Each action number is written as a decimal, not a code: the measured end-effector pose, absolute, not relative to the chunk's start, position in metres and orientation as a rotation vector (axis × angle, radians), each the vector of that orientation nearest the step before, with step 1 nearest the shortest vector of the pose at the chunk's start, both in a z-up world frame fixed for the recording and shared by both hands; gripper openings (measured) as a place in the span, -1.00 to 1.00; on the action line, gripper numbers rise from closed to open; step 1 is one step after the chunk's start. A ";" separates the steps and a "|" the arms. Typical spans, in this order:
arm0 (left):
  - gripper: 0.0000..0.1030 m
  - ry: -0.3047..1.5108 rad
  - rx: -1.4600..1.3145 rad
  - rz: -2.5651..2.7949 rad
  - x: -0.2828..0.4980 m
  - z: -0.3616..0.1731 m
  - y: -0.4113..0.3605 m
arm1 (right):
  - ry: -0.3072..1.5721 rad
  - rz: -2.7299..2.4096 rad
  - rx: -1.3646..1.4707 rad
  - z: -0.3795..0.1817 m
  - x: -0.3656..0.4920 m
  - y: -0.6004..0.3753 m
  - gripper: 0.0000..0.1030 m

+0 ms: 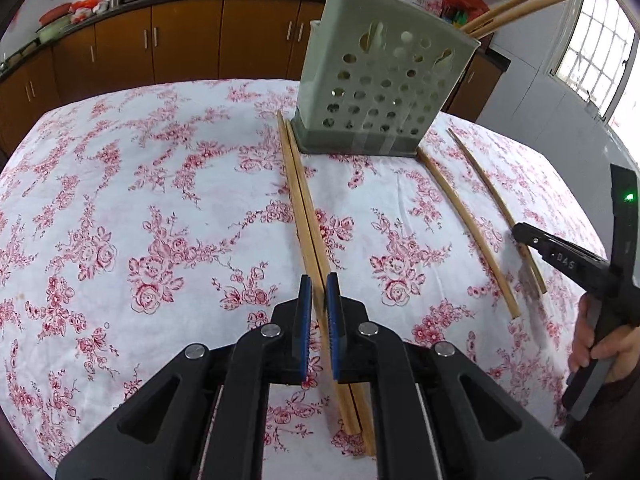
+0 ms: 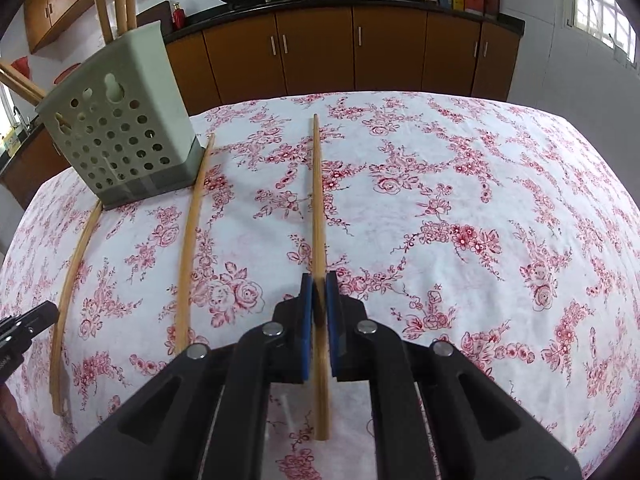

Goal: Organize utensils
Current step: 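Lower both tools and grasp a wooden chopstick with each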

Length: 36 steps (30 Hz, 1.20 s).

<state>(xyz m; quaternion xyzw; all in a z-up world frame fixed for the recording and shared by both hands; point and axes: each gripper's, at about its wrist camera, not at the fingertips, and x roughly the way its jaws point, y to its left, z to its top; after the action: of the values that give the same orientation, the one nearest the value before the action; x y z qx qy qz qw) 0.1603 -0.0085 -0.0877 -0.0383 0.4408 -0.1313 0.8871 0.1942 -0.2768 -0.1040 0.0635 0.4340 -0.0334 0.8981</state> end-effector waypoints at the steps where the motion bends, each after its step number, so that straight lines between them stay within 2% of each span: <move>1: -0.84 0.914 -0.068 -0.265 0.161 -0.088 -0.009 | 0.899 -0.068 0.133 -0.104 0.194 -0.277 -0.84; 17: -0.84 0.914 -0.051 -0.162 0.174 -0.091 -0.007 | 0.895 -0.065 0.123 -0.104 0.195 -0.274 -0.81; 27: -0.85 0.920 -0.155 -0.046 0.196 -0.090 0.048 | 0.882 -0.028 0.107 -0.104 0.189 -0.271 -0.84; 36: -0.81 0.874 -0.091 -0.062 0.189 -0.093 0.038 | 0.882 -0.034 0.095 -0.105 0.189 -0.269 -0.84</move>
<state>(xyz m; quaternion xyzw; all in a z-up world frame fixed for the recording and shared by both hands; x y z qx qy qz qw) 0.1888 0.0379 -0.0928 -0.0441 0.4232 -0.0300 0.9045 0.1889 -0.2686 -0.1048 0.0458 0.4266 -0.0167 0.9031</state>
